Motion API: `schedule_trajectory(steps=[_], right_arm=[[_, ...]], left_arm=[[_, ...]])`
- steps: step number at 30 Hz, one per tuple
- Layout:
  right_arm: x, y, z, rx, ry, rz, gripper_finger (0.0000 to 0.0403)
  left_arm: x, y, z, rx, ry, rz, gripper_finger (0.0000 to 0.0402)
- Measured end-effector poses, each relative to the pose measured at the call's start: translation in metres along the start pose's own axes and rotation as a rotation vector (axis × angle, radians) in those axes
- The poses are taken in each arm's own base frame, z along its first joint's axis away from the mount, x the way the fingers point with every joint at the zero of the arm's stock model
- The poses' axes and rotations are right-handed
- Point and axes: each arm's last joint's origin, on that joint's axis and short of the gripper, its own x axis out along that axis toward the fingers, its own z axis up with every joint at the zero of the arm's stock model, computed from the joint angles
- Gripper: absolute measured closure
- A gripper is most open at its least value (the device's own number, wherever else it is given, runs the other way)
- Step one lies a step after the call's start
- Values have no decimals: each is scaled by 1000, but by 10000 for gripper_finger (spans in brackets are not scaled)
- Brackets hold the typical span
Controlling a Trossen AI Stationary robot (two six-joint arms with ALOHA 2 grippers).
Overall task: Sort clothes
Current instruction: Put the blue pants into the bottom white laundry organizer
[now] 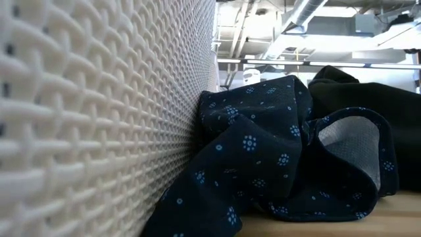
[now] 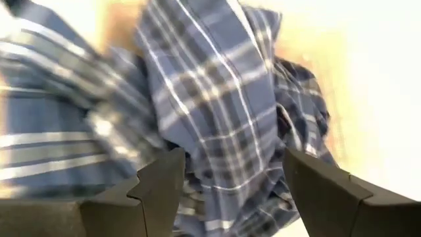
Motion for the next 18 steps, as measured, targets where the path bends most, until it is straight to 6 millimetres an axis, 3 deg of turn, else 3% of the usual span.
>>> schedule_trajectory(steps=[7,11,18], right_arm=[[37,-13,-25,-22,-16,72,209],[48,-22,-37,-5,-54,100,209],[59,-30,-41,-6,-155,166,209]], left_arm=[[-29,27,-13,14,-25,252,150],[-38,40,-18,17,-52,389,150],[-24,58,-20,38,3,385,150]])
